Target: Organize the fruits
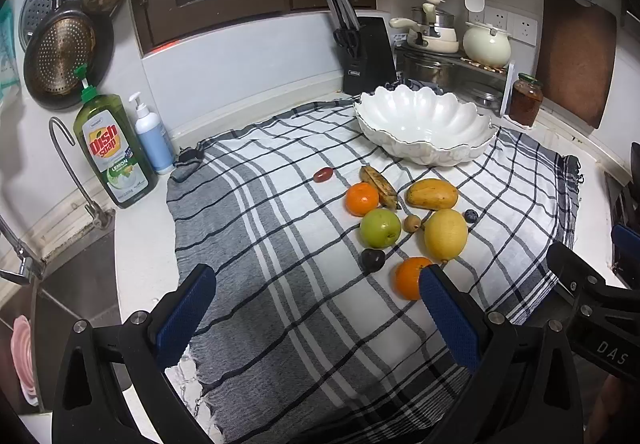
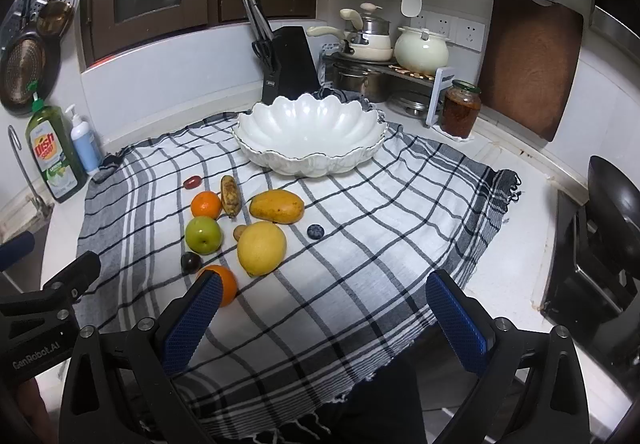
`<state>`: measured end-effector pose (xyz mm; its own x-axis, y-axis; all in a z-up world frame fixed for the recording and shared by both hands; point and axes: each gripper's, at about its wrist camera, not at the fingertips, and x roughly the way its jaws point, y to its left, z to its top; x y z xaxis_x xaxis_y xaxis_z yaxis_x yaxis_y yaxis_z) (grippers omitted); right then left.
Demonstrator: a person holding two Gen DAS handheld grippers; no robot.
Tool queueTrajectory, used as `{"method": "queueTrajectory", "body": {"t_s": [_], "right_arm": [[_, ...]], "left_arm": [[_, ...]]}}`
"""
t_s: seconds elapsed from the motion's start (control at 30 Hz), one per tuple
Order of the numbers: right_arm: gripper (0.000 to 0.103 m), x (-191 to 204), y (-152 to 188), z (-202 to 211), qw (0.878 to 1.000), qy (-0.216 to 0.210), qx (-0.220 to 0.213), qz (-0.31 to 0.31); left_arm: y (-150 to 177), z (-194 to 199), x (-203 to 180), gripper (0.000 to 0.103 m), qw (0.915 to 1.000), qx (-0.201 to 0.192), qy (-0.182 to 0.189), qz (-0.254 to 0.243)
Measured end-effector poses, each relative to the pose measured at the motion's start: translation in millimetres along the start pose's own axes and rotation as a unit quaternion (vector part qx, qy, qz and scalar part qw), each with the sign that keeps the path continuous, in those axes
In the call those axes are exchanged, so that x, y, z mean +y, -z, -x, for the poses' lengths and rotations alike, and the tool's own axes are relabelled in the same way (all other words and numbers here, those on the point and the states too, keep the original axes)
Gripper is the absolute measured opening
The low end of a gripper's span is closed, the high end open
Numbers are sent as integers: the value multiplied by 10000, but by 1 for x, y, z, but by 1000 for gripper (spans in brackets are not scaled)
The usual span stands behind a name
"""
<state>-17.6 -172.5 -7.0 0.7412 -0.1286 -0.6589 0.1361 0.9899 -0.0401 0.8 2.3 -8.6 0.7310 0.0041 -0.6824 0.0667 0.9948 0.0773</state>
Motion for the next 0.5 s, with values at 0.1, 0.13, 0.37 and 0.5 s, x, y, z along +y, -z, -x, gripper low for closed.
{"method": "queueTrajectory", "body": {"t_s": [0.1, 0.13, 0.37, 0.5], "right_arm": [[103, 0, 2, -1, 10000, -3, 11, 2], [103, 0, 3, -2, 10000, -3, 12, 4], [103, 0, 2, -2, 10000, -8, 18, -2], [103, 1, 3, -3, 10000, -7, 16, 7]], "left_arm": [[0, 0, 0, 103, 10000, 0, 2, -1], [1, 0, 1, 103, 10000, 3, 3, 3], [0, 0, 0, 103, 10000, 1, 4, -5], [0, 0, 0, 103, 10000, 1, 2, -5]]}}
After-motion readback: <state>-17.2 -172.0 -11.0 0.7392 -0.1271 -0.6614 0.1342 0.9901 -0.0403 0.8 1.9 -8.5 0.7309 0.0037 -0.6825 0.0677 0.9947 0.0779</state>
